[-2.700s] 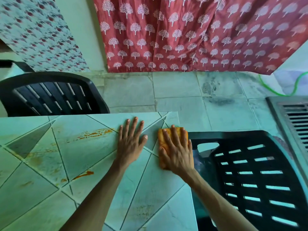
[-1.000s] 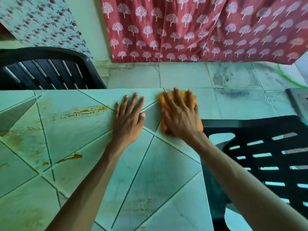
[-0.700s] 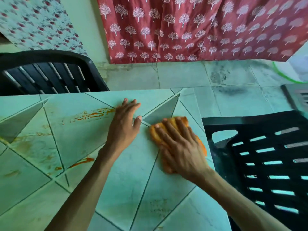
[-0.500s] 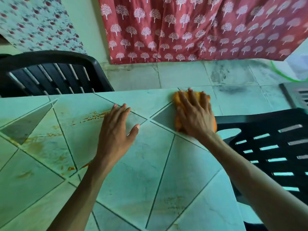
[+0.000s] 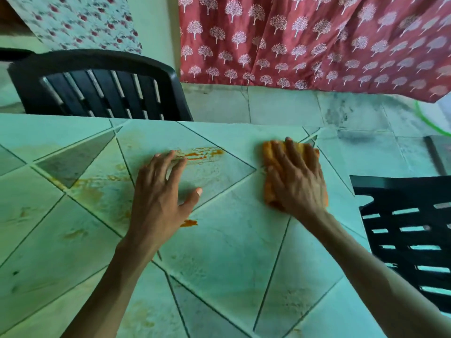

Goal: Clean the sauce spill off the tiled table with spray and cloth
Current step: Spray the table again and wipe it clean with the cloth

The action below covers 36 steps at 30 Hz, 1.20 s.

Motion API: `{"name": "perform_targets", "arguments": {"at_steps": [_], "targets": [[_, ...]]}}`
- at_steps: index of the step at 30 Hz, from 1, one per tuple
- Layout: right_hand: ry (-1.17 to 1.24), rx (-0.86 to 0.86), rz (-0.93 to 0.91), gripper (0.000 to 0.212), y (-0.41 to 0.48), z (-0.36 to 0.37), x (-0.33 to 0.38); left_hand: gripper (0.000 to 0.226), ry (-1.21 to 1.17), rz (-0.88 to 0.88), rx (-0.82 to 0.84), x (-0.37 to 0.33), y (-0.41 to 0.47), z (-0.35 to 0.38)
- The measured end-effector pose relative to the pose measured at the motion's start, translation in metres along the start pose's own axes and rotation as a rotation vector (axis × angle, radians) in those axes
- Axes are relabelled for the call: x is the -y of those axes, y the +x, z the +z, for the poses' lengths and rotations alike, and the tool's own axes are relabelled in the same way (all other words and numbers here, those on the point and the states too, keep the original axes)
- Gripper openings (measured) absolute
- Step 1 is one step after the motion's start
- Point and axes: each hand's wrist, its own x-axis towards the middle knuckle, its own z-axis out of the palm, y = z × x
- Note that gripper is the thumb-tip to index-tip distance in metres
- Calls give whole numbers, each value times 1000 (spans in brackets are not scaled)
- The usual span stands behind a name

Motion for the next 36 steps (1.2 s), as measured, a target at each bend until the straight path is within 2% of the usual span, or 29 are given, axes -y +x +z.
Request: {"name": "perform_targets", "arguments": {"at_steps": [3, 6, 10, 12, 13, 15, 17, 19, 21, 24, 26, 28, 32, 36], "targets": [[56, 1, -53, 60, 55, 11, 65, 79, 64, -80, 8, 8, -6, -3], [33, -5, -234, 59, 32, 23, 111, 81, 62, -125, 29, 12, -8, -4], [-46, 75, -446, 56, -52, 16, 75, 79, 69, -131, 33, 25, -14, -5], [-107, 68, -421, 56, -43, 15, 46, 79, 63, -118, 21, 33, -18, -7], [-128, 48, -332, 56, -25, 16, 41, 80, 57, -114, 21, 37, -21, -9], [-100, -11, -121, 59, 23, 19, 56, 82, 49, -114, 25, 42, -24, -11], [-2, 1, -49, 63, 59, 24, 100, 82, 44, -126, 27, 49, -29, -12], [53, 33, -149, 61, 57, 29, 145, 82, 40, -137, 35, 54, -31, -13], [28, 39, -324, 60, 22, 28, 167, 81, 31, -149, 46, 60, -34, -16], [-6, 98, -491, 59, -45, 21, 138, 80, 24, -159, 58, 68, -38, -20], [-14, 124, -491, 58, -57, 13, 106, 81, 32, -159, 67, 73, -41, -22], [-35, 118, -401, 59, -33, 11, 91, 81, 34, -155, 71, 74, -44, -23], [44, 63, -195, 60, 47, 26, 157, 80, 27, -174, 69, 75, -50, -24], [48, 79, -396, 59, 43, 41, 235, 78, 30, -194, 69, 87, -58, -27]]}}
